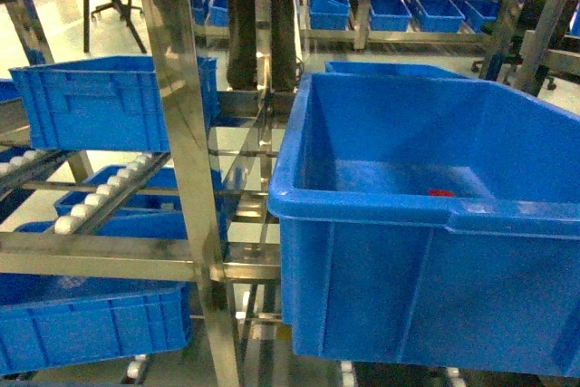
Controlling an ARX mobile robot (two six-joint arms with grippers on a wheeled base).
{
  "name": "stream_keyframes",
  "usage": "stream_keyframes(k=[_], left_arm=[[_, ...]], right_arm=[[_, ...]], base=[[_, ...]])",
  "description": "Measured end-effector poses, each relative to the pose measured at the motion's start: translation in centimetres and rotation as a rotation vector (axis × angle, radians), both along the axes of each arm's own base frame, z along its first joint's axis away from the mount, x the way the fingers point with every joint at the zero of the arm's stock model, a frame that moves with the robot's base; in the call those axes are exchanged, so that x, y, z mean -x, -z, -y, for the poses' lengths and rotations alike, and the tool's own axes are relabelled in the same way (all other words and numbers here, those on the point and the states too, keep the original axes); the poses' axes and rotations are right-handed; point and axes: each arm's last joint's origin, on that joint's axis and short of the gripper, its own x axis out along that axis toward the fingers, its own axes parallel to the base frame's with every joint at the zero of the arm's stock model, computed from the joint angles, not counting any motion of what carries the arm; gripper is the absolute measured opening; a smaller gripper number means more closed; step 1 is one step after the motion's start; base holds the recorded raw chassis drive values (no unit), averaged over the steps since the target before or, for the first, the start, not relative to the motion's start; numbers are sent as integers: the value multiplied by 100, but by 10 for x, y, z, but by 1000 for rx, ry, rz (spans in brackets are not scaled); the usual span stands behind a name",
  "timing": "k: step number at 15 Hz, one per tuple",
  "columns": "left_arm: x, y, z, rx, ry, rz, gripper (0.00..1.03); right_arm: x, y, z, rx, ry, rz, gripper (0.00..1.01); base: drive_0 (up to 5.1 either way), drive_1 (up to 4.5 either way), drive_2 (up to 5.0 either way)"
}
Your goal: Place magnetic block on left shelf second layer
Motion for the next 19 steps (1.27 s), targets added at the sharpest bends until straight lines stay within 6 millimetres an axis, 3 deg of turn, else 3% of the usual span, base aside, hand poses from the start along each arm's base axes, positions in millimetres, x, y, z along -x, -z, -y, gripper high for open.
stream_keyframes(k=[19], left_arm=[[0,0,0,0,0,0,98]], right_arm=[[0,0,0,0,0,0,98]], base=[[0,0,0]])
